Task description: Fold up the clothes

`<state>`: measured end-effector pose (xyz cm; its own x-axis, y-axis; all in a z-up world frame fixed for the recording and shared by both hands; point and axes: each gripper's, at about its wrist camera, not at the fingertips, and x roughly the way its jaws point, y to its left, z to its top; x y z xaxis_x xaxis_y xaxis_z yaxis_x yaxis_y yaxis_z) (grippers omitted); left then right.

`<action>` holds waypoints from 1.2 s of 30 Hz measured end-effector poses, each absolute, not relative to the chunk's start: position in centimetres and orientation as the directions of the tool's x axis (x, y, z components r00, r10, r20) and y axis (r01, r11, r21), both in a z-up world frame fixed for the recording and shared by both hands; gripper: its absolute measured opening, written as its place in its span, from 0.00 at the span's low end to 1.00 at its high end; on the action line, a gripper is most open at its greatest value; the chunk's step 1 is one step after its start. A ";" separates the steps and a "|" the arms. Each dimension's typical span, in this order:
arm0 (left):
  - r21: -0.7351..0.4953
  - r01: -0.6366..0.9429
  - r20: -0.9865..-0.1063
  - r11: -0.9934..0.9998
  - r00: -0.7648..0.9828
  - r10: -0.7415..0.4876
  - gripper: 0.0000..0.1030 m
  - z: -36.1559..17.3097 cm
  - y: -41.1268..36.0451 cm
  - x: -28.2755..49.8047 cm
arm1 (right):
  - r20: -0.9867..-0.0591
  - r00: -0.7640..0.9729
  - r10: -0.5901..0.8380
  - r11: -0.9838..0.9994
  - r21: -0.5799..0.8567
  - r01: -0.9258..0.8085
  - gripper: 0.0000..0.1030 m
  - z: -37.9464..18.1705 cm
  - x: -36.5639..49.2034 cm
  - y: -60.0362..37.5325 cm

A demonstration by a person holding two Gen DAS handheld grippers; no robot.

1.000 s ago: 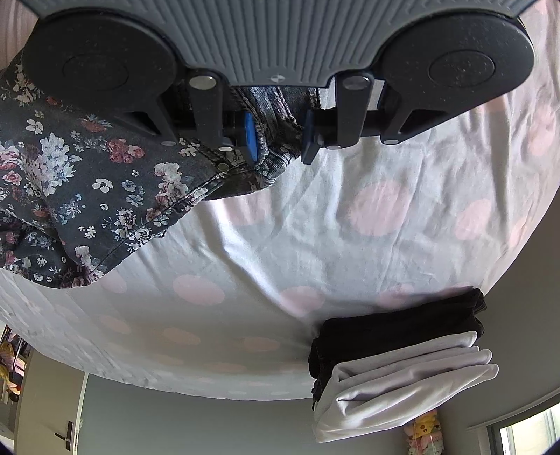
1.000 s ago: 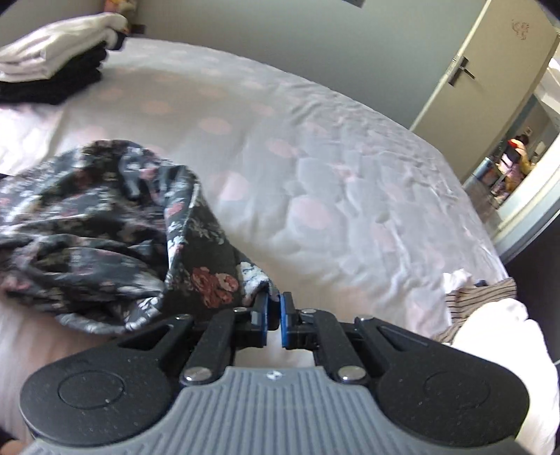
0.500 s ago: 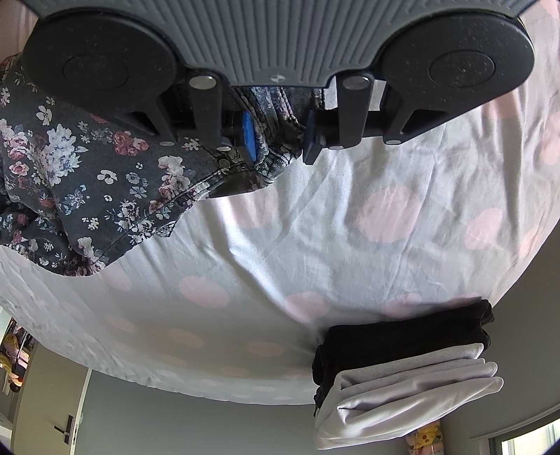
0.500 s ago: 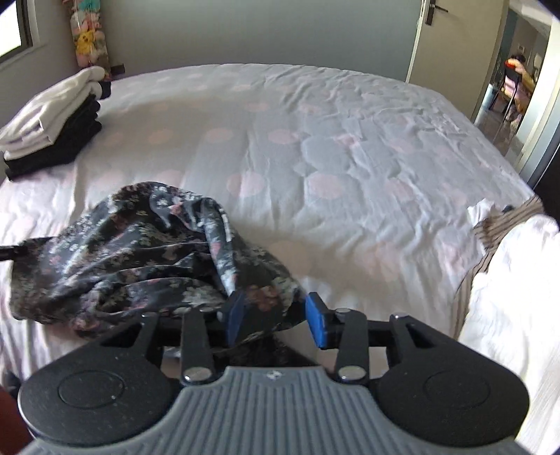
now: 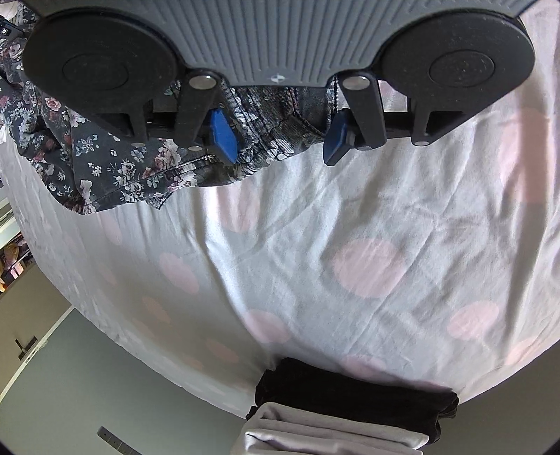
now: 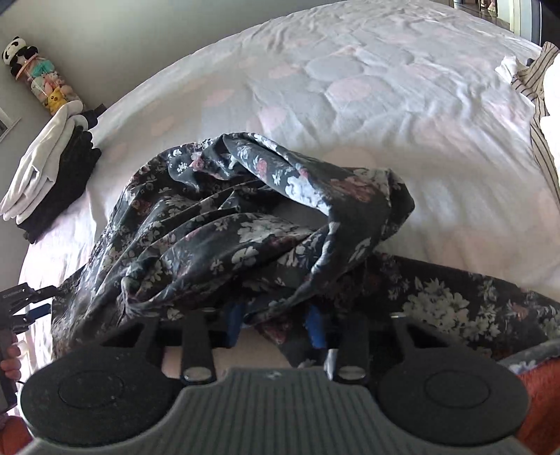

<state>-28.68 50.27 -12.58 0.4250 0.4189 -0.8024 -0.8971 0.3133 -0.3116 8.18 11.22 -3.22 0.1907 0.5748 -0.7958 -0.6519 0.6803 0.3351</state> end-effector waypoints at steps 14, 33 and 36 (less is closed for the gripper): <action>-0.131 -0.871 -0.765 0.473 0.392 0.510 0.31 -10.6 48.6 -25.6 | -0.640 0.523 0.564 0.654 -0.041 -0.755 0.02 7.4 11.6 8.0; -0.009 -0.972 -0.460 0.236 0.213 0.862 0.00 11.0 46.7 -36.3 | -0.571 0.675 0.466 0.710 -0.214 -0.671 0.02 14.1 19.2 -0.4; 0.044 -0.946 -0.528 0.320 0.250 0.812 0.00 9.9 48.1 -35.3 | -0.644 0.624 0.442 0.699 -0.190 -0.690 0.02 11.3 21.2 1.8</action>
<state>-35.30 48.07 9.89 0.2502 0.8117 -0.5277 -0.9464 0.3201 0.0436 21.18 1.83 11.30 0.6245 0.4415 -0.6443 -0.6898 0.6987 -0.1897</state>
